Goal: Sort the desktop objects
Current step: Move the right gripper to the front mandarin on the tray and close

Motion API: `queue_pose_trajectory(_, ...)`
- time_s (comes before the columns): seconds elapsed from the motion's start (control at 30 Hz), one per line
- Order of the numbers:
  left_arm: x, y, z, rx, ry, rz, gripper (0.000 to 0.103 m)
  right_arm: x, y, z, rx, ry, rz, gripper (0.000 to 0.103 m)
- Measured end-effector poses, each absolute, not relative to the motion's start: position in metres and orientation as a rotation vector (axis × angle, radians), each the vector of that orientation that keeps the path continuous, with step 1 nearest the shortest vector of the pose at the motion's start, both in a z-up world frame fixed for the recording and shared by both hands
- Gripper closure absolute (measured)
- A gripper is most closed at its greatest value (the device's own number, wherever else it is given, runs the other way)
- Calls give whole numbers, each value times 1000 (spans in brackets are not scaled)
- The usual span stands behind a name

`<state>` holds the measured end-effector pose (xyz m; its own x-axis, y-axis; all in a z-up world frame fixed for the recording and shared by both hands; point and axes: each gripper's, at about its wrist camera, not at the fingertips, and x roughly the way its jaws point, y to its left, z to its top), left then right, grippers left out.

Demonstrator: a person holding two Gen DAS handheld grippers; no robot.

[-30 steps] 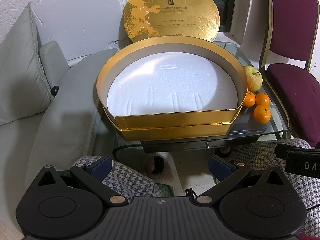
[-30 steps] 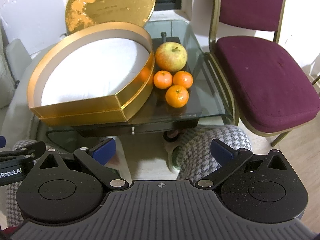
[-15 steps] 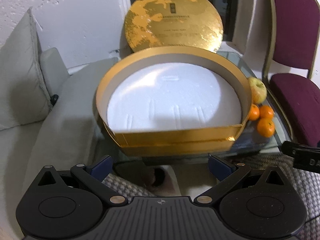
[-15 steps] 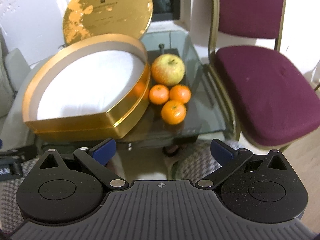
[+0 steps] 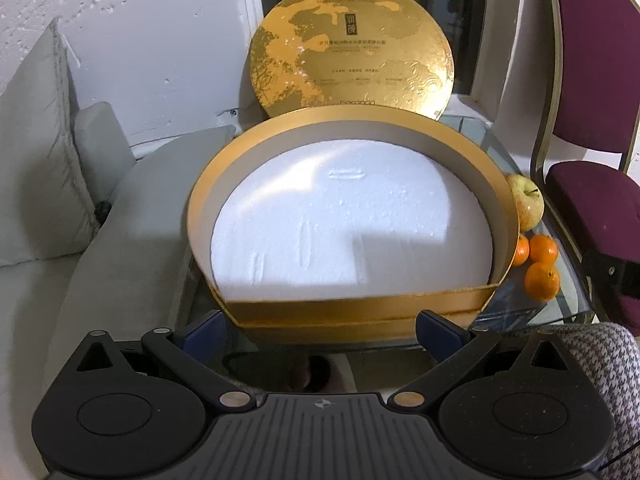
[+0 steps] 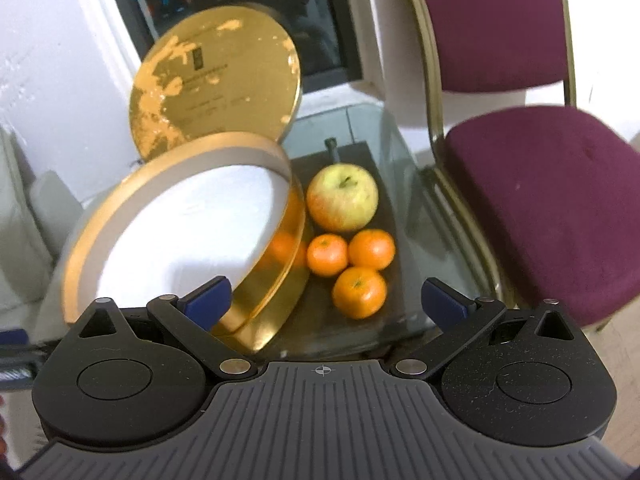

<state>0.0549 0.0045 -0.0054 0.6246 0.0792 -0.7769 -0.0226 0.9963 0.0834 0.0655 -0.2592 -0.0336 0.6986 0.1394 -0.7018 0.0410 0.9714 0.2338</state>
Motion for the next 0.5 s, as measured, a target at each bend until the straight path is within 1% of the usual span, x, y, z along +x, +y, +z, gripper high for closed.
queue_pose_trajectory(0.13,62,-1,-7,97,867,47,1,78,-265,-41,223,806,39,0)
queue_pose_trajectory(0.33,76,-10,-14,96,895,30,1,90,-265,-54,171,839,38,0)
queue_pose_trajectory(0.43,81,-11,-17,81,897,18,2,95,-262,-64,146,850,49,5)
queue_pose_trajectory(0.5,84,-13,-19,88,904,14,2,100,-261,-71,135,873,58,7)
